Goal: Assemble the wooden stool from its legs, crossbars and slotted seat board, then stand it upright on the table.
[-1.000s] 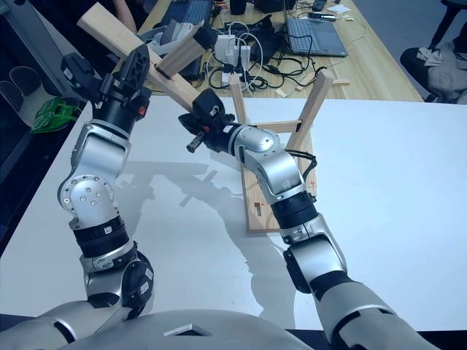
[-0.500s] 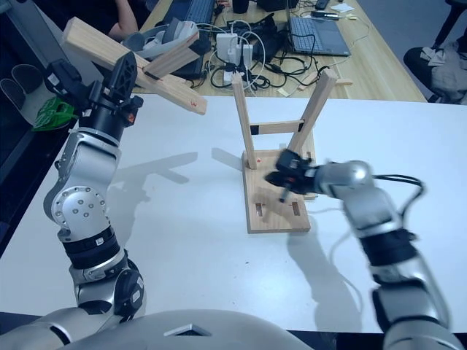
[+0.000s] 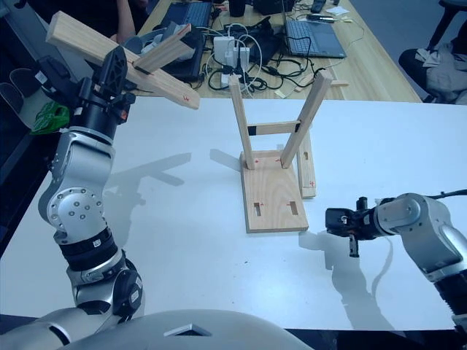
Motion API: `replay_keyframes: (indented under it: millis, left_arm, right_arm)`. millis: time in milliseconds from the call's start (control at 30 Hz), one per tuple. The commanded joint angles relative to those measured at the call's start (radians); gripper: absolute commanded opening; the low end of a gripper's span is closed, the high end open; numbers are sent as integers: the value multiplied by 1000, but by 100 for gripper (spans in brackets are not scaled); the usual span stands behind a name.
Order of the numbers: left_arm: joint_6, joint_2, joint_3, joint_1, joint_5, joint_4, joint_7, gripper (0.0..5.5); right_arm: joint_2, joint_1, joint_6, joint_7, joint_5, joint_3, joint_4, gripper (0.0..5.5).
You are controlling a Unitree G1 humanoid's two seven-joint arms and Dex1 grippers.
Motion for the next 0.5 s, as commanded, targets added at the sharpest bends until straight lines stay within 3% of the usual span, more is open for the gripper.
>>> replay_keyframes:
  millis: [33, 167, 500]
  left_arm:
    - [27, 24, -6, -33, -12, 7, 6, 103]
    - [37, 37, 3, -41, -17, 17, 9, 103]
    - [65, 68, -2, -45, -32, 35, -16, 103]
  right_arm:
    - [22, -95, -1, 49, -94, 80, -23, 0]
    - [84, -175, 30, 82, -109, 112, -5, 0]
    - [418, -335, 151, -8, -121, 208, 93, 0]
